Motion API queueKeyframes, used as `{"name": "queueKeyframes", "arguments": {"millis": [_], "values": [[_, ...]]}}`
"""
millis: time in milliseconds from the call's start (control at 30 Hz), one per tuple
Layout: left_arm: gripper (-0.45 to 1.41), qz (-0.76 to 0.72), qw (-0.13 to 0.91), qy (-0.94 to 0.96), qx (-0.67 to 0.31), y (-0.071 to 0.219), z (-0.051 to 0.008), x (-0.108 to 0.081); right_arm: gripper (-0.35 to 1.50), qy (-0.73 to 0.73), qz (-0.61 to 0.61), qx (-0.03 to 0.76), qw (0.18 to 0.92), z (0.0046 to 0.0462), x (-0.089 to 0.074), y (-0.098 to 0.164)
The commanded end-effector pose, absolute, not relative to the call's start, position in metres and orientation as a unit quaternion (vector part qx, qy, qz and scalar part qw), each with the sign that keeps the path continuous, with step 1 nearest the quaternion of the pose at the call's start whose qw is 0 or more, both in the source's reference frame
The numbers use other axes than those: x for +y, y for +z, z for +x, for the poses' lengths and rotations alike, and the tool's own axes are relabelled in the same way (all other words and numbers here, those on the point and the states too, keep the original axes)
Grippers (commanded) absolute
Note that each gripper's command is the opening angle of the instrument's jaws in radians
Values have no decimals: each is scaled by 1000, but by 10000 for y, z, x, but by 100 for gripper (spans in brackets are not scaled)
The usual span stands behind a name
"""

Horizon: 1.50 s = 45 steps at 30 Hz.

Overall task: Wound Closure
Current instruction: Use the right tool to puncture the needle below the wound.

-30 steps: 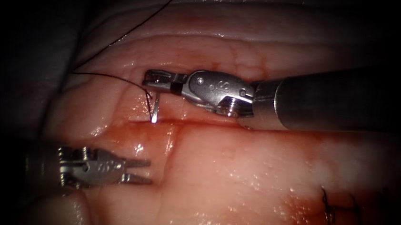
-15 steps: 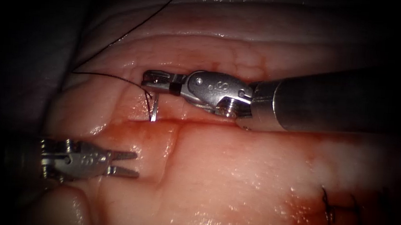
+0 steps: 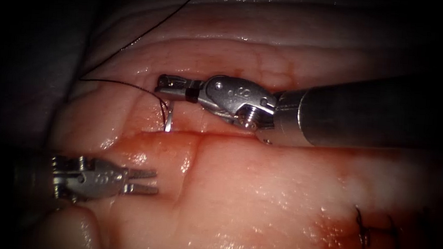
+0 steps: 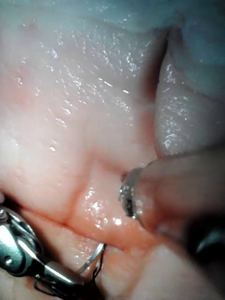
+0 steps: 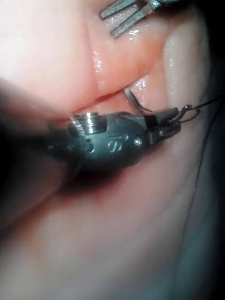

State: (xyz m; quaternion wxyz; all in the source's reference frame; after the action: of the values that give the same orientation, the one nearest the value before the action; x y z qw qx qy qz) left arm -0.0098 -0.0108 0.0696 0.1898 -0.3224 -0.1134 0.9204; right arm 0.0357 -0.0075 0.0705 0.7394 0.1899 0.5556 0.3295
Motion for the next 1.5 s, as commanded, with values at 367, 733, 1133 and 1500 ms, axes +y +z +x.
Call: {"name": "queueKeyframes", "arguments": {"millis": [367, 733, 1133, 1500], "values": [[-6, -318, 190, 921, -118, 710, -105, -114, -35, 342, 226, 544, 732, 364, -70, 707], [-6, -318, 191, 921, -121, 714, -107, -115, -35, 385, 271, 527, 708, 367, -71, 708], [-6, -318, 190, 921, -121, 715, -106, -116, -35, 441, 337, 503, 662, 369, -75, 708], [-6, -318, 189, 921, -122, 714, -104, -116, -35, 461, 419, 476, 621, 374, -97, 707]]}}
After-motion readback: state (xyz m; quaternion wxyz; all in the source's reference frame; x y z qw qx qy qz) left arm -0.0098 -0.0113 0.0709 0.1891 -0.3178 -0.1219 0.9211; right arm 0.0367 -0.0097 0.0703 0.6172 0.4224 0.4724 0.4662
